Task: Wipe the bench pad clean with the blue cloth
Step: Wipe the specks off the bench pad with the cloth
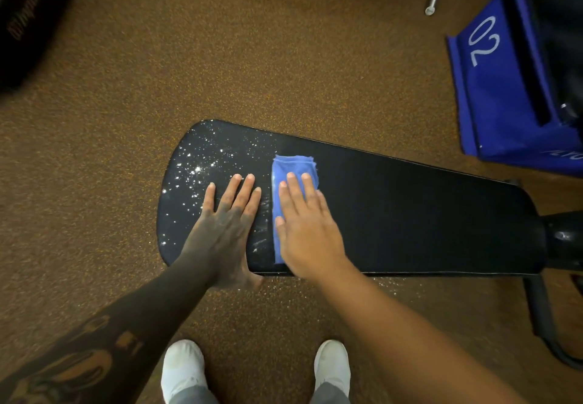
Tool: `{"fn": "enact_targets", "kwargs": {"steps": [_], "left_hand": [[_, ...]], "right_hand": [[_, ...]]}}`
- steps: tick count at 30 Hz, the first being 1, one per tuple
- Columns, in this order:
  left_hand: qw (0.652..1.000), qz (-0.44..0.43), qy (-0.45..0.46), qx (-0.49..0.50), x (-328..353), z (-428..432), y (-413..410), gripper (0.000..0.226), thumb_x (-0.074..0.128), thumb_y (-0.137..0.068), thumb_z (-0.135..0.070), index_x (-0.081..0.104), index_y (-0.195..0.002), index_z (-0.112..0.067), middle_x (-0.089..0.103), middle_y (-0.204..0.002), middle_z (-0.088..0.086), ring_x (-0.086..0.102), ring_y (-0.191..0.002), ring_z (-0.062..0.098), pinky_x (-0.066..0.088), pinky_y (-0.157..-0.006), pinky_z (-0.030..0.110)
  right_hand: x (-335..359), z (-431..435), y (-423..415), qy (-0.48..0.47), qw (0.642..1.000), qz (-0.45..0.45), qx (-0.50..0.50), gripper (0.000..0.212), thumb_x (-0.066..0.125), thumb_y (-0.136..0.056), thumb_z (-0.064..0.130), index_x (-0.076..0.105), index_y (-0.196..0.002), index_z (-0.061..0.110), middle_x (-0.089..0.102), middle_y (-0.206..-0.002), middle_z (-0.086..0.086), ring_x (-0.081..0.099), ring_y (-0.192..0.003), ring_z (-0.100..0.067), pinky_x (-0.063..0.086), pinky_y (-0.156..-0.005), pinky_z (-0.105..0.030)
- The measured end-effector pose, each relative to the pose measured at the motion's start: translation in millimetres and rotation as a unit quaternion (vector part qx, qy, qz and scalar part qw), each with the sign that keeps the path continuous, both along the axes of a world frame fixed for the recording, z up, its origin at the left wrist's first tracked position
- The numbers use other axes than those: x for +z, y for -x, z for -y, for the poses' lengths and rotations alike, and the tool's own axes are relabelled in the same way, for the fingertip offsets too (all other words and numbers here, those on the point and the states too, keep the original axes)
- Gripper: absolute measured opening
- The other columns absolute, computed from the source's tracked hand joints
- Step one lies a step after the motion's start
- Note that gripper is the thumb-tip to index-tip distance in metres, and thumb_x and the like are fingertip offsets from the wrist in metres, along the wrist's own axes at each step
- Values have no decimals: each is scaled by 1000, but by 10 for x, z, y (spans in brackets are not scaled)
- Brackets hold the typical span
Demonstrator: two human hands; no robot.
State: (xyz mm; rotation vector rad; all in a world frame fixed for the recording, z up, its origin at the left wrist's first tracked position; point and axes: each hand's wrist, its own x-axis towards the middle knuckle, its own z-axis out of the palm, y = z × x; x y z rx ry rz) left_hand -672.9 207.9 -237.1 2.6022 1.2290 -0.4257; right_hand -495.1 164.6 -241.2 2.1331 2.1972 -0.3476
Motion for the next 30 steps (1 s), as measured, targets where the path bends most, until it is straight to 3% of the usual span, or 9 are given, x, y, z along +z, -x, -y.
{"fn": "enact_targets", "kwargs": {"steps": [5, 10, 15, 20, 24, 30], "left_hand": [[1000, -3, -6, 1, 2, 7, 8, 154, 41, -45, -99, -16, -154, -6, -25, -164, 16, -22, -152, 33, -2, -123, 61], [1000, -6, -9, -1, 0, 8, 22, 152, 41, -48, -99, -16, -153, -5, -26, -163, 16, -23, -151, 33, -3, -123, 61], [1000, -6, -14, -6, -11, 8, 23, 157, 48, -44, -99, -17, -153, -7, -24, -163, 14, -21, -152, 32, -1, -123, 60], [1000, -5, -20, -6, -13, 9, 40, 155, 47, -45, -98, -14, -153, -6, -20, -165, 16, -20, -152, 33, 1, -123, 60], [1000, -6, -22, -7, -22, 6, 37, 157, 47, -43, -99, -13, -154, -6, -19, -165, 16, -19, -153, 33, 1, -123, 60], [1000, -7, -17, -8, -26, 0, 49, 155, 46, -45, -99, -16, -153, -6, -23, -164, 16, -21, -152, 32, 1, -123, 60]], "right_hand": [[4, -139, 43, -3, 995, -16, -103, 64, 26, -103, 34, 5, -157, 7, -2, -166, -11, -12, -152, -30, 8, -123, -47], [10, 283, 83, 3, 1000, -18, -8, 62, 21, -102, 37, 10, -157, 10, 3, -166, -8, -10, -152, -27, 11, -123, -48], [-25, 253, -16, -14, 996, -6, -92, 63, 20, -103, 36, 6, -157, 9, 1, -166, -9, -13, -152, -28, 10, -123, -46], [-26, 588, -140, -17, 1000, -1, -18, 60, 26, -104, 36, 12, -157, 11, 8, -166, -8, -6, -153, -27, 15, -122, -48], [-55, 606, -129, -27, 993, -8, -111, 60, 22, -104, 36, 11, -156, 8, 6, -166, -10, -9, -152, -27, 14, -123, -47], [-116, 723, -147, -33, 999, 8, -40, 60, 27, -104, 36, 15, -157, 9, 9, -165, -8, -4, -153, -26, 19, -122, -48]]}}
